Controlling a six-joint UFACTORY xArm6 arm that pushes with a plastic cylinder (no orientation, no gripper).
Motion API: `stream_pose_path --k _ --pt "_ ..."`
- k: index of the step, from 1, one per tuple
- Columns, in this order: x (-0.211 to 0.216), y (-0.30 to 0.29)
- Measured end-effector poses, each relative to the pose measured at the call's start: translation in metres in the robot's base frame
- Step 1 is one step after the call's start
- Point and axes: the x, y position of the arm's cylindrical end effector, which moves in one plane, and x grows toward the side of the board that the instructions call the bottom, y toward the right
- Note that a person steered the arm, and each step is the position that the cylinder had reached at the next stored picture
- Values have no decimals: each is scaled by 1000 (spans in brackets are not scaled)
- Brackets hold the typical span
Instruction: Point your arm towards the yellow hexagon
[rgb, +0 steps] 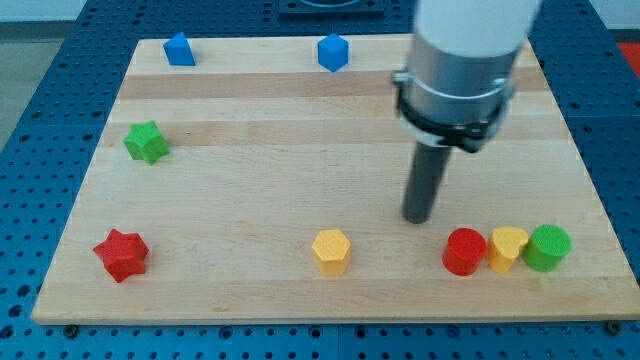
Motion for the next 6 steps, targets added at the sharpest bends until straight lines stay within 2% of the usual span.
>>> stream_pose_path --k 2,3,6 --pt "0 -91" --pt "1 -118" --pt "53 -126"
